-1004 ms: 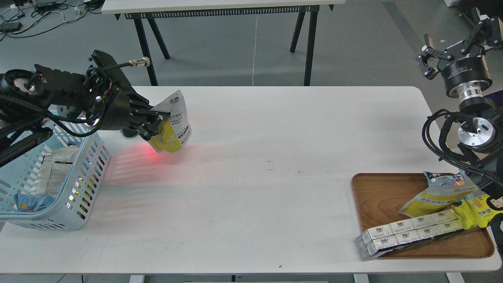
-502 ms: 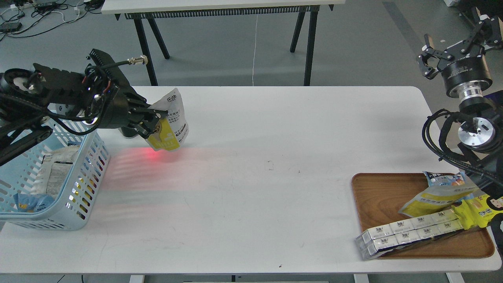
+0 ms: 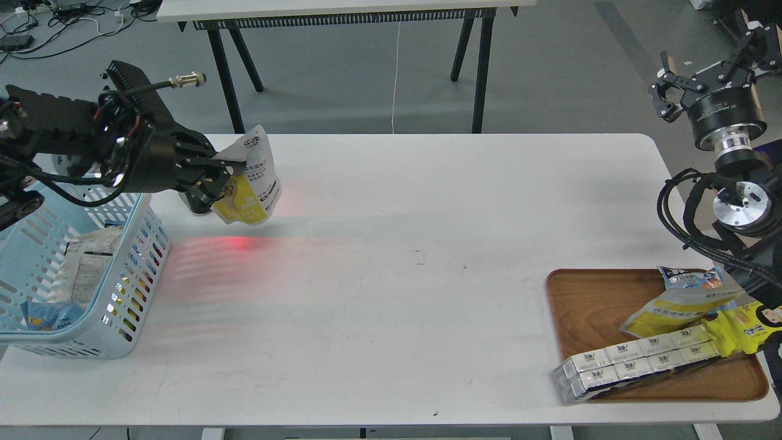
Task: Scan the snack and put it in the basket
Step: 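Carry the pouch with the left gripper over the blue basket, then lower the pouch into the blue basket and open the left gripper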
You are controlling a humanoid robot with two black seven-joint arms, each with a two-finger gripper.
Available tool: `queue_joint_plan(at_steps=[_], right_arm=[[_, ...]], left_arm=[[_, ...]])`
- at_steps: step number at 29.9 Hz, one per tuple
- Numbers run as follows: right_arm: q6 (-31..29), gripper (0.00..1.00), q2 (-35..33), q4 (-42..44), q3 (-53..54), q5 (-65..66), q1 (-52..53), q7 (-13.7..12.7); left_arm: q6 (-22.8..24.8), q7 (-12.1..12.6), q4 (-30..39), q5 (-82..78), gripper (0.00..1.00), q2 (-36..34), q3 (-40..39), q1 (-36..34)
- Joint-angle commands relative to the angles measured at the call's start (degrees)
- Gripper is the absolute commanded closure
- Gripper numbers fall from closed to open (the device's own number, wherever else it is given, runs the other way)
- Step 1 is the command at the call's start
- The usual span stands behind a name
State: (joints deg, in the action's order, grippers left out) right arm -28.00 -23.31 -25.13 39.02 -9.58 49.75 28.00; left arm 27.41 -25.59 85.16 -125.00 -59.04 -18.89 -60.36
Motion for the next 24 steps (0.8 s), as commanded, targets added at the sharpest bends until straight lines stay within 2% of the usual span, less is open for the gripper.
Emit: queue_joint_plan(at_steps=[1,5,11,18,24], right_arm=[[0.00,0.01,0.10,0.08,-0.09,0.00,-0.09,0.00],[0.00,0.00,0.10,0.08,-0.09,0.00,-0.09,0.00],[0.00,0.01,0.19,0.08,-0.09,0.00,0.00,0.00],[0.00,0.00,0.46,0.08,-0.09,0.00,0.26,0.00],[0.00,0.00,0.19,0.08,-0.17,0.00,0.26,0.00]], left_arm=[[-1.21,-1.91,3.16,0.00,1.00,-7.21,-1.05,-0.02],[-1.83,-2.41,3.26,2.73,1.00,-13.89,-5.62,-0.11],[-2.36,-2.41,1.94,5.03,1.00,-22.60,-5.72,-0.02],[-2.27,-2.41,-5.17,5.12,1.00,-23.84,-5.10,0.33],[-3.50,-2.41,-5.27,5.12,1.00,-23.67,2.09,0.33]])
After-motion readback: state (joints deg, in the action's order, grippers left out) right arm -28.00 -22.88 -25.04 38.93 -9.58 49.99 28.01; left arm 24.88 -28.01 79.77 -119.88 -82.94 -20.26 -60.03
